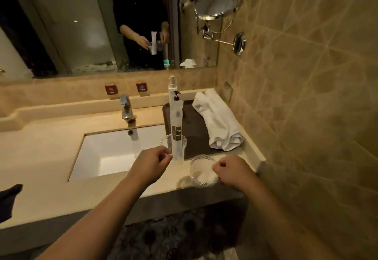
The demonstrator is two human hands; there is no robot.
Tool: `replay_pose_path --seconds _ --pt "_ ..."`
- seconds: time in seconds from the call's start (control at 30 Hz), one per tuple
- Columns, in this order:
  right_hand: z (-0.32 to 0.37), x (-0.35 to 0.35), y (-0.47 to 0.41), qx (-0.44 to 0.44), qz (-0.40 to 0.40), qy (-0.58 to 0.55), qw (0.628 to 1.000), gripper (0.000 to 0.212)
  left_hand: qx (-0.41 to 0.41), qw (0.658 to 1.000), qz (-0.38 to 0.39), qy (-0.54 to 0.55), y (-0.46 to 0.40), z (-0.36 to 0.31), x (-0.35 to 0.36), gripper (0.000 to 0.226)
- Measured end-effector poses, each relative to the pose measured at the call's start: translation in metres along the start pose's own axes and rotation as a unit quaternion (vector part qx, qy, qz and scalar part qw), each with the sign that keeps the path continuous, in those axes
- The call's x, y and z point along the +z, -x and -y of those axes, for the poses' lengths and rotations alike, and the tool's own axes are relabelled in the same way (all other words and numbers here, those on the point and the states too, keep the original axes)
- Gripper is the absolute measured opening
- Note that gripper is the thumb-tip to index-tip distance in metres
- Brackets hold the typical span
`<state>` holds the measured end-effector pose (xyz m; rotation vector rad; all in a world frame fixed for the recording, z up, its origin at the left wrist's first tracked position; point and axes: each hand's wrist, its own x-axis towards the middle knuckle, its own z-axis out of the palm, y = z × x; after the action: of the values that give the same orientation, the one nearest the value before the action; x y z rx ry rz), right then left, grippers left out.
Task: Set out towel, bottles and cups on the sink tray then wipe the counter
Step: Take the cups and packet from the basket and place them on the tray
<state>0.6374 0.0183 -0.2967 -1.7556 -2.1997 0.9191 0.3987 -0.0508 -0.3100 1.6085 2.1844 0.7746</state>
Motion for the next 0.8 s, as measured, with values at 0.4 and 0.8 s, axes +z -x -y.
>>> replay_pose_path --seconds 0.4,0.8 --pt "0.026 0.013 -0.147 0.025 0.014 -0.061 0.998 0.035 -0.017 1.000 0.010 -0.013 -0.185 0.036 0.053 0.018" --pt "0.060 0.061 -0.259 0.078 0.023 -0.041 0.996 0.036 0.011 0.998 0.064 0.001 -0.295 0.107 0.079 0.019"
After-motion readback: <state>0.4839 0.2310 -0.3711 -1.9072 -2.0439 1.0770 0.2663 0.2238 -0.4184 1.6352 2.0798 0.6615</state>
